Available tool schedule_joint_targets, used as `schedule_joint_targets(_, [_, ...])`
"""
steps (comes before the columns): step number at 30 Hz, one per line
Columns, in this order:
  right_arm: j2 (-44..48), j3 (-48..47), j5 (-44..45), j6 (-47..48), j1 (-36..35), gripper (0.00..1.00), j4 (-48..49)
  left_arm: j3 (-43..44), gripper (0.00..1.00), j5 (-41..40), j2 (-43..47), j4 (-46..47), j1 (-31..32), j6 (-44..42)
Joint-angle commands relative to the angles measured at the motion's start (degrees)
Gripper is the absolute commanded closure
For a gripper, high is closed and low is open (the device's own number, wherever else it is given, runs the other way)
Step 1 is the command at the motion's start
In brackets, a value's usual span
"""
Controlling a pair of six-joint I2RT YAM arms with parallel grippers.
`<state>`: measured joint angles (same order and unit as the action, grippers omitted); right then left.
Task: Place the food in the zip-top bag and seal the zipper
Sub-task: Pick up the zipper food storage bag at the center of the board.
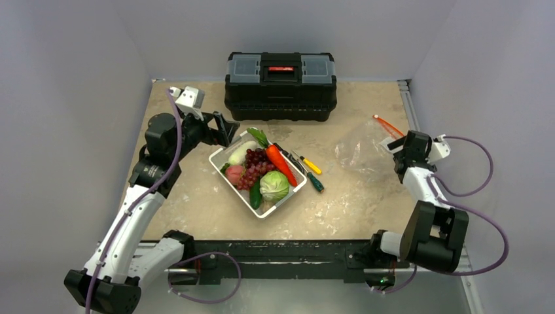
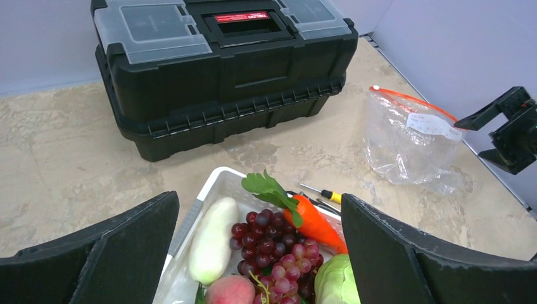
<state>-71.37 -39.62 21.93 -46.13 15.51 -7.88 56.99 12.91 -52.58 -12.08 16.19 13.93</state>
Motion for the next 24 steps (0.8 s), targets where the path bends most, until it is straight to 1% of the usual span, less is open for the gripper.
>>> schedule_joint_targets(1, [-2.9,2.8,-7.0,-3.3,0.8,0.01,6.9,1.5,0.00,1.9,-0.1,1.3,0.3,-0.2])
schedule_joint_targets(6, [-4.1,8.7,-12.6,-6.9,0.8,0.02,16.3,1.9,0.01,4.5,-1.6,1.8,0.3,1.0])
schedule_joint_targets(10, [-5.9,9.1,-12.5,-7.3,0.8,0.03,17.9,1.9,0.01,4.3,-1.7,1.4,0.3,0.8])
schedule_joint_targets(14, [-7.7,9.8,-13.0,-6.5,0.8,0.08,20.2,2.3,0.02,4.5,-2.3,1.3,0.3,0.8])
schedule_joint_targets(17, [-9.1,10.0,-14.9,-5.8,0.8,0.14,21.0,2.1,0.02,5.3,-2.7,1.6,0.3,1.1])
schedule_joint_targets(24, [-10.3,9.1,-14.8,-5.9,0.8,0.15,19.6,2.5,0.02,5.8,-3.4,1.4,0.3,1.2])
